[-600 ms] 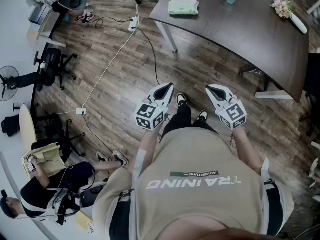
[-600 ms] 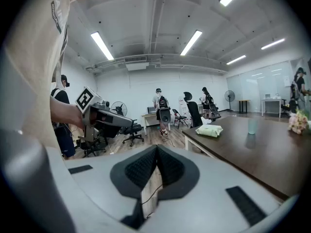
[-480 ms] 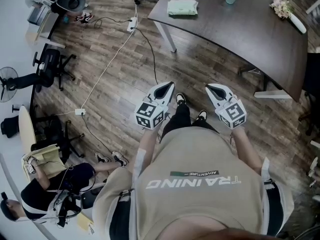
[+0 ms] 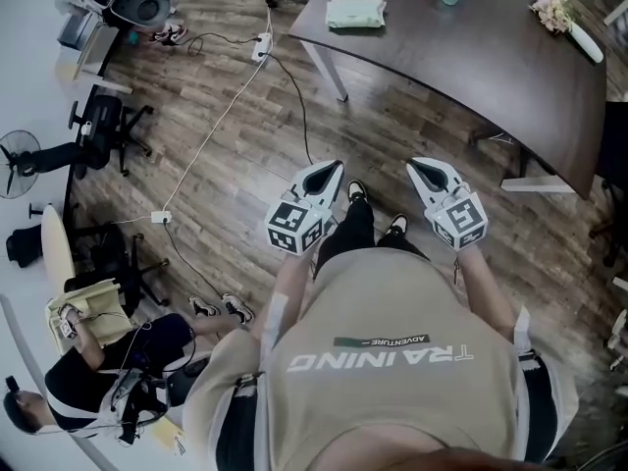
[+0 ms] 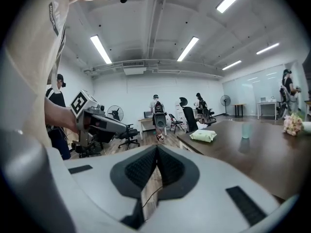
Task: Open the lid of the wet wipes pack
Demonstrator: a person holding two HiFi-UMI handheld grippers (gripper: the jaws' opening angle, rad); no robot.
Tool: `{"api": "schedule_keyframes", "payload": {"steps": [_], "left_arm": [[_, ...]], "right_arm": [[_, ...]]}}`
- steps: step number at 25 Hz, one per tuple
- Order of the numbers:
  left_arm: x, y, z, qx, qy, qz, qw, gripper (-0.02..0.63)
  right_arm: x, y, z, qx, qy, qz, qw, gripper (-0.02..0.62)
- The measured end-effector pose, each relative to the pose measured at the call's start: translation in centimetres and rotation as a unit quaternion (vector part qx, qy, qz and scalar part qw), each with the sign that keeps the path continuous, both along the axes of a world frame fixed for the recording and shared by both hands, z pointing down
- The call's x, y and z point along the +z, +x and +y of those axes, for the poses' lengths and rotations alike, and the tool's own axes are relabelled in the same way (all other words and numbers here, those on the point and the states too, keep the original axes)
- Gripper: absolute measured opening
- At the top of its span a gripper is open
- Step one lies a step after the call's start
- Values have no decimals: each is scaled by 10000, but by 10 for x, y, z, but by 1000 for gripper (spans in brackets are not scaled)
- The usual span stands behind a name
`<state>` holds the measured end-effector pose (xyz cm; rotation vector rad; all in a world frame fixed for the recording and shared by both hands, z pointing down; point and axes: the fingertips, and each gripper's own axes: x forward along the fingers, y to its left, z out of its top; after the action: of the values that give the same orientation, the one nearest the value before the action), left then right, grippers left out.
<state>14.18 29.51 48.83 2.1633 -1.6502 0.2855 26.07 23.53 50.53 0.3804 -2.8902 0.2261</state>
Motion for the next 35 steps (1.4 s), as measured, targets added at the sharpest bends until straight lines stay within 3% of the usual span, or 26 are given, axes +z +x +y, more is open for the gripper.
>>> {"api": "schedule_keyframes", "payload": {"steps": [5,8,17,29,35], "left_arm": [[1,13,-4,-55,-14,199,9998,9],[-4,21,-8,82,29,107,9999,9],[-7,15,-30,102,96,237,9996,9],[-5,-54,-34,-43,178,396,9990,9],[-6,-75,-52,310,313,487,9978,9]], "right_arm": [[-2,13,-6,94,-99,-109,9998,14],[-2,23,-10,248,-243,-141,9993,14],[2,21,-26,230,-221,2,9995,14],[-16,-44,-32,-12,149,173,9997,15],[-29,-75,-57,290,334,196,9988,15]]}}
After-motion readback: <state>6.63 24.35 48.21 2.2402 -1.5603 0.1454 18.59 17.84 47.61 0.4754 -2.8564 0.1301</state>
